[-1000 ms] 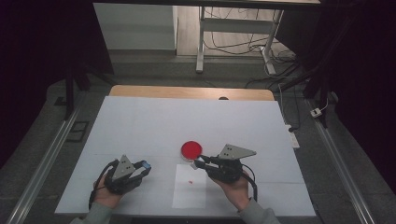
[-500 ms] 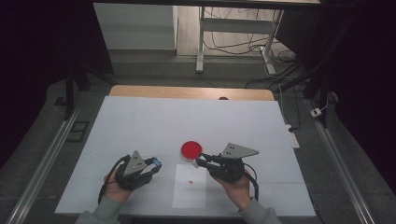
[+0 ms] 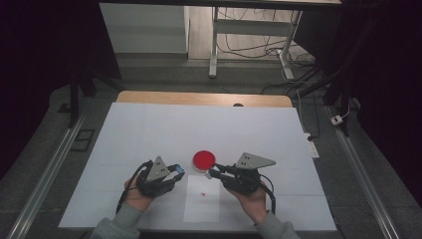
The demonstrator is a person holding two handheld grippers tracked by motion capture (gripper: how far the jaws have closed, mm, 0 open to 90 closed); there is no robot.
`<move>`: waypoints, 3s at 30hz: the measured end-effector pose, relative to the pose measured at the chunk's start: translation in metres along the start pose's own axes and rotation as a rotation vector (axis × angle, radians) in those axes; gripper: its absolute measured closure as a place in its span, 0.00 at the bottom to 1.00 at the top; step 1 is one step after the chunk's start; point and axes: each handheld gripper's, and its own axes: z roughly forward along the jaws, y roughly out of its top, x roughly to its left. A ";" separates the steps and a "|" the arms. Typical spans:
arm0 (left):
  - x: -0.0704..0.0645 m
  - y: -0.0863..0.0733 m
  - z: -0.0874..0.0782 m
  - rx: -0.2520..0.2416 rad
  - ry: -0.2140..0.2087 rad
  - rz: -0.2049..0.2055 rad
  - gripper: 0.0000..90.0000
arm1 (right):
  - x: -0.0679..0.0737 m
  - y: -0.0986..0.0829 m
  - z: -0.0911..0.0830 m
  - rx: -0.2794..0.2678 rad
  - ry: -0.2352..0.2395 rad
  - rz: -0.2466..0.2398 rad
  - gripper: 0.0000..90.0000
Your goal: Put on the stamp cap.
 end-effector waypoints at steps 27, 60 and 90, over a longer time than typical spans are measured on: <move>-0.022 0.006 0.030 0.017 -0.055 0.046 0.73 | 0.002 -0.003 0.004 0.010 0.006 -0.001 0.83; -0.048 0.007 0.047 0.033 -0.060 0.092 0.73 | 0.005 -0.007 0.010 0.025 -0.010 0.011 0.83; -0.052 0.008 0.047 0.006 -0.029 0.100 0.73 | 0.007 -0.010 0.014 0.030 -0.057 0.053 0.83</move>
